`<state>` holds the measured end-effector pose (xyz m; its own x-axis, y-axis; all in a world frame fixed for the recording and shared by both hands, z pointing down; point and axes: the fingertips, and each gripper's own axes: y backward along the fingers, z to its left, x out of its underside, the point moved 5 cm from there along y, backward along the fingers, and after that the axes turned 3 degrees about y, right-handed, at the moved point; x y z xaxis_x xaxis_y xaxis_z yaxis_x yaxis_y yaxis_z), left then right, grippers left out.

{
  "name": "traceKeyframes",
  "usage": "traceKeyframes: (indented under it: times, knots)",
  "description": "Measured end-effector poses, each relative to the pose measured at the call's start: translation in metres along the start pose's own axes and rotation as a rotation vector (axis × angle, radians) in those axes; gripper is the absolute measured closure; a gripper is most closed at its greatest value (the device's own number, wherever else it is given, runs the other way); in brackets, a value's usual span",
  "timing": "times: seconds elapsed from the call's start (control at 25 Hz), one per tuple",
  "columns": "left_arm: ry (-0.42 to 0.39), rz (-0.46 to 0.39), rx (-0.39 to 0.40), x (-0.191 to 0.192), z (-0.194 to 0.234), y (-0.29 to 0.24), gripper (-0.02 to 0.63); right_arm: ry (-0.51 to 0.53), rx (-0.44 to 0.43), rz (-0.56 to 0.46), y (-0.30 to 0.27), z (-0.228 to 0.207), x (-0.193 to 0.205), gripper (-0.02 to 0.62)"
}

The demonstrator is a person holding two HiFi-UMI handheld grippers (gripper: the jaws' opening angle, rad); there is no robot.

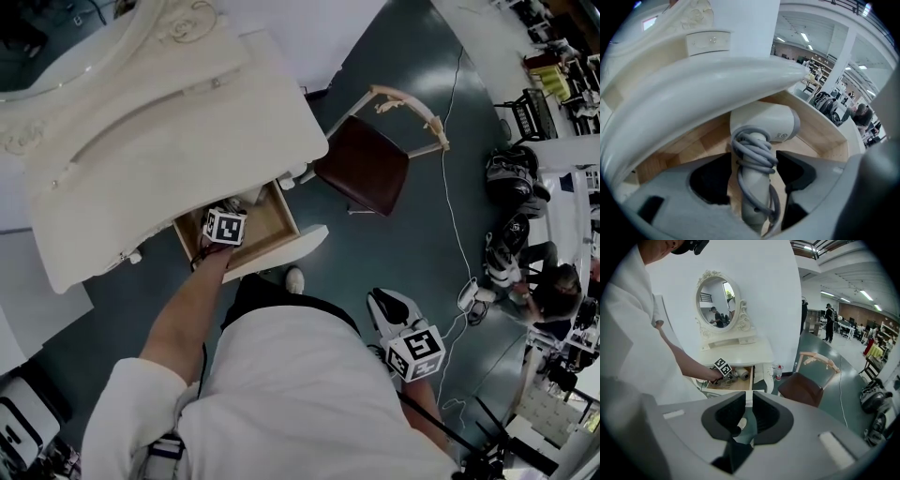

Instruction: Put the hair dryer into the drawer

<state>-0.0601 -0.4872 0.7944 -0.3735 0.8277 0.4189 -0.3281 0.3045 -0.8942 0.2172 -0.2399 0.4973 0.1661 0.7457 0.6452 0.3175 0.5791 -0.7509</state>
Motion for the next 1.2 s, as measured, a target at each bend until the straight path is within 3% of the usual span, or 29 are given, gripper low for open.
traceKeyframes:
  times: [0.36, 0.72, 0.96, 1.12, 1.2]
  knots:
    - [0.044, -0.058, -0.040, -0.001, -0.005, 0.038, 0.296, 0.026, -0.076, -0.050, -0.005, -0.018, 0.011, 0.546]
    - [0.096, -0.153, -0.072, -0.004, -0.033, 0.111, 0.296, 0.067, -0.188, -0.089, -0.006, -0.034, 0.029, 0.549]
    - [0.126, -0.231, -0.090, 0.015, -0.065, 0.161, 0.301, 0.110, -0.277, -0.104, -0.008, -0.044, 0.049, 0.557]
    - [0.145, -0.286, -0.085, 0.037, -0.097, 0.201, 0.328, 0.154, -0.344, -0.087, -0.014, -0.044, 0.065, 0.565]
    - [0.151, -0.307, -0.067, 0.050, -0.114, 0.221, 0.373, 0.184, -0.378, -0.075, -0.017, -0.039, 0.070, 0.571]
